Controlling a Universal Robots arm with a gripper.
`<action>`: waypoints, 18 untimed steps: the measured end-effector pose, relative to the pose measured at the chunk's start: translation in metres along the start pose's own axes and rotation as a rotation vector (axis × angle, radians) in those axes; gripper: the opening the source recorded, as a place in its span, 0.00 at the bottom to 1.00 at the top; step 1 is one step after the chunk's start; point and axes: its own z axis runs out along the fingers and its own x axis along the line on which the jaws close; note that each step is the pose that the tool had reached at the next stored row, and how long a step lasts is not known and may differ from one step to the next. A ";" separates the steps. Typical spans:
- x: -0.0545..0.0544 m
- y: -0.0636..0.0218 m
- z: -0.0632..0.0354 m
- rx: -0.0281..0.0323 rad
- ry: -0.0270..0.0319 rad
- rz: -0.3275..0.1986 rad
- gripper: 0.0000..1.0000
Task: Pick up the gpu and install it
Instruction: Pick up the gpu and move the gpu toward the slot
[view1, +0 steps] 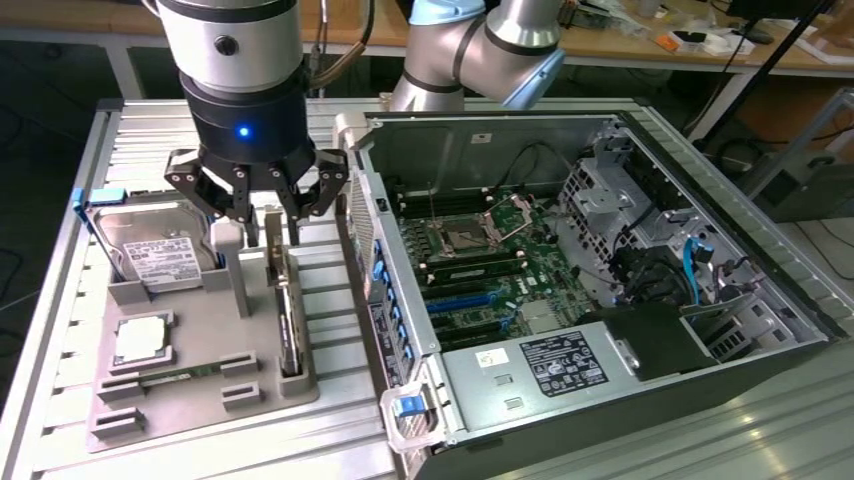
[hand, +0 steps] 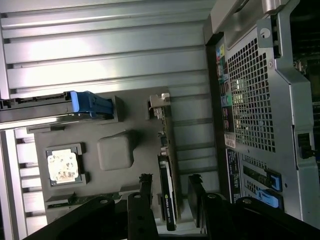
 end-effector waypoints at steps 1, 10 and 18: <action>0.000 -0.0003 0.0004 -0.0002 0.0000 0.000 0.42; -0.002 -0.0072 0.0070 0.0000 -0.0003 0.000 0.42; -0.005 -0.0119 0.0117 0.0000 -0.0003 0.000 0.42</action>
